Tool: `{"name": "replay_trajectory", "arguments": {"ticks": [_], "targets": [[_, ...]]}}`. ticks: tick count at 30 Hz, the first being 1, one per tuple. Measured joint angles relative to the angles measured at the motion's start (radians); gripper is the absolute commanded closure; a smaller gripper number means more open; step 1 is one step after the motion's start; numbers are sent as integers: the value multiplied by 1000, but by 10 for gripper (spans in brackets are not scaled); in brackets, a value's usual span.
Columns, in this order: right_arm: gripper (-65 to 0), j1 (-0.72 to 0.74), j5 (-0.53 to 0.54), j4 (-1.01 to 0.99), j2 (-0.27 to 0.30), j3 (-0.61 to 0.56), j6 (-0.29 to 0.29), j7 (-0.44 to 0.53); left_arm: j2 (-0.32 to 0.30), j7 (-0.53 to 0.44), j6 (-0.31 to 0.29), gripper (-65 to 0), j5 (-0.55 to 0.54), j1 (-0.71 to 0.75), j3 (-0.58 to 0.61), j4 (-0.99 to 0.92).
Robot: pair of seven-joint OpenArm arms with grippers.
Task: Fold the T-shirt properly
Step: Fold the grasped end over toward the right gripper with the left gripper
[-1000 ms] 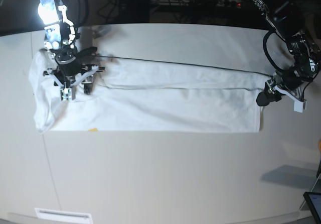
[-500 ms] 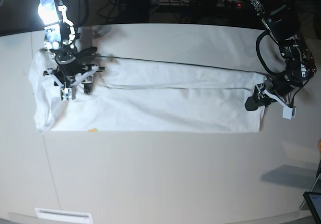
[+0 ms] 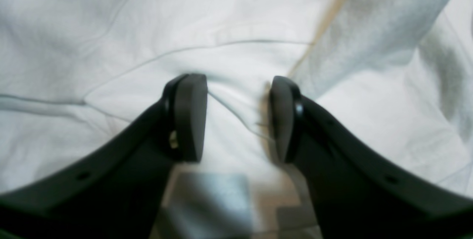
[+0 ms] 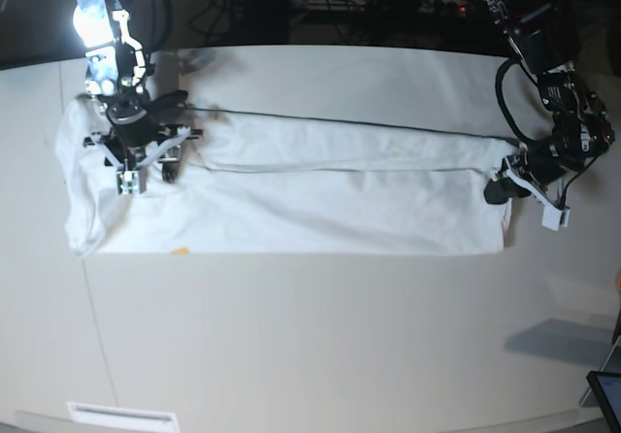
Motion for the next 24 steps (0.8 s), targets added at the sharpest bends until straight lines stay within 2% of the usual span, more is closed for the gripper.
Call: {"name": "replay_trajectory", "arguments": {"ticks": [7,10,15,24], "targets": [[-271,5,0,0,2,0,0,-6,30,3,-4,0,-12,63,118,323],[-271,5,0,0,2,0,0,-7,30,7,47,0,-3,69,183,386],[-271,8,0,0,2,0,0,-9,39,7,58,0,-11,71,316,433],[-271,8,0,0,2,0,0,-12,119,10,60,0,-11,64,451,444]]}}
